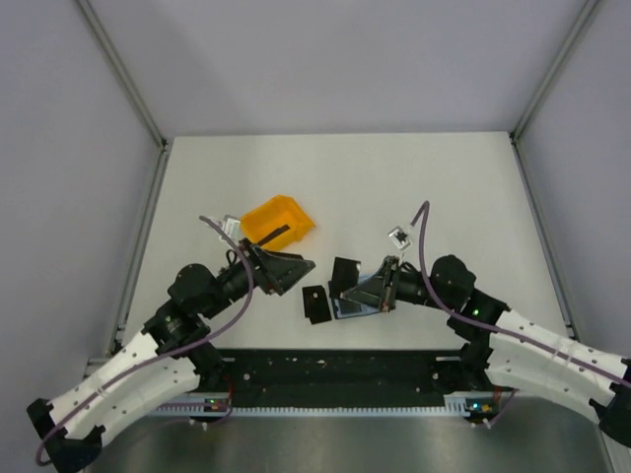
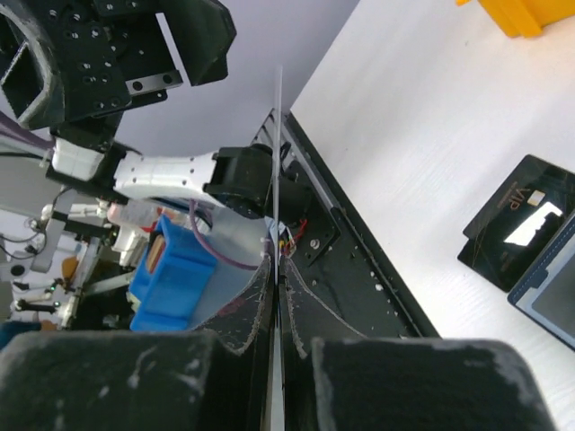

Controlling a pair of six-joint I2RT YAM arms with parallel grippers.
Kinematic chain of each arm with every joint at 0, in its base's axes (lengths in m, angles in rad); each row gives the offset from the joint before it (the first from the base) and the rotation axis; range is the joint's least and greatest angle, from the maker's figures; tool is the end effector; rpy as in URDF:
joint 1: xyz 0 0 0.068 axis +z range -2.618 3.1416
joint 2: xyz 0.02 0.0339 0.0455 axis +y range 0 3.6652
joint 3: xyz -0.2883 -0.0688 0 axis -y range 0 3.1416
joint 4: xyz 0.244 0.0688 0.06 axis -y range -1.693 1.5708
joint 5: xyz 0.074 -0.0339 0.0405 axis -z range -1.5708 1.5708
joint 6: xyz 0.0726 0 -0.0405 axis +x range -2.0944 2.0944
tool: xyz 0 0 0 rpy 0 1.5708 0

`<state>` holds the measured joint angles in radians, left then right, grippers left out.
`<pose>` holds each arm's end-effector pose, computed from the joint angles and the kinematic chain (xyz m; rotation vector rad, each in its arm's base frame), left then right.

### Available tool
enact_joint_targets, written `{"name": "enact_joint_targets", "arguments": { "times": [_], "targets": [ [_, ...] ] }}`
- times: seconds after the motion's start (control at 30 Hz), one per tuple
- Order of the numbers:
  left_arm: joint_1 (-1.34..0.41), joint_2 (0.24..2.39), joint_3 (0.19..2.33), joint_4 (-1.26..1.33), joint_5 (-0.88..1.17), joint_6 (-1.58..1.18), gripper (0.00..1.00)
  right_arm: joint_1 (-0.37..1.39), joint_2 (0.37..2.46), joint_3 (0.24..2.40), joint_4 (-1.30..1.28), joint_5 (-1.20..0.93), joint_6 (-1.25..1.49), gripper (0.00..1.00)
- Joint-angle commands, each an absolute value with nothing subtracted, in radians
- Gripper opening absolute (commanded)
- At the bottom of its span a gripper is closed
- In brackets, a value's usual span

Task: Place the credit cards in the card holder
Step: Pick up the credit card at the corner of the board.

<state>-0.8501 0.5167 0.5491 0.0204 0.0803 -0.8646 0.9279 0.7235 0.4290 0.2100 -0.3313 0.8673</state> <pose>0.0995 -0.1221 0.3315 0.0596 1.6980 -1.3978 0.0992 0.1718 0.2789 -0.3507 1.8980 1.5694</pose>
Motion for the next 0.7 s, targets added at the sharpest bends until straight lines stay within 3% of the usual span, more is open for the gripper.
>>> {"name": "enact_joint_targets", "arguments": {
  "times": [0.0, 0.1, 0.33, 0.67],
  "targets": [
    [-0.680, 0.563, 0.543, 0.259, 0.349, -0.929, 0.78, 0.777, 0.782, 0.485, 0.394, -0.595, 0.955, 0.00],
    [-0.598, 0.650, 0.531, 0.372, 0.478, -0.972, 0.75, 0.689, 0.822, 0.460, 0.556, -0.693, 1.064, 0.00],
    [-0.592, 0.775, 0.499, 0.535, 0.571, -1.052, 0.68, 0.650, 0.960, 0.443, 0.900, -0.795, 1.255, 0.00],
    [-0.592, 0.828, 0.473, 0.669, 0.617, -1.137, 0.62, 0.650, 1.015, 0.456, 0.852, -0.792, 1.255, 0.00]
  ]
}}
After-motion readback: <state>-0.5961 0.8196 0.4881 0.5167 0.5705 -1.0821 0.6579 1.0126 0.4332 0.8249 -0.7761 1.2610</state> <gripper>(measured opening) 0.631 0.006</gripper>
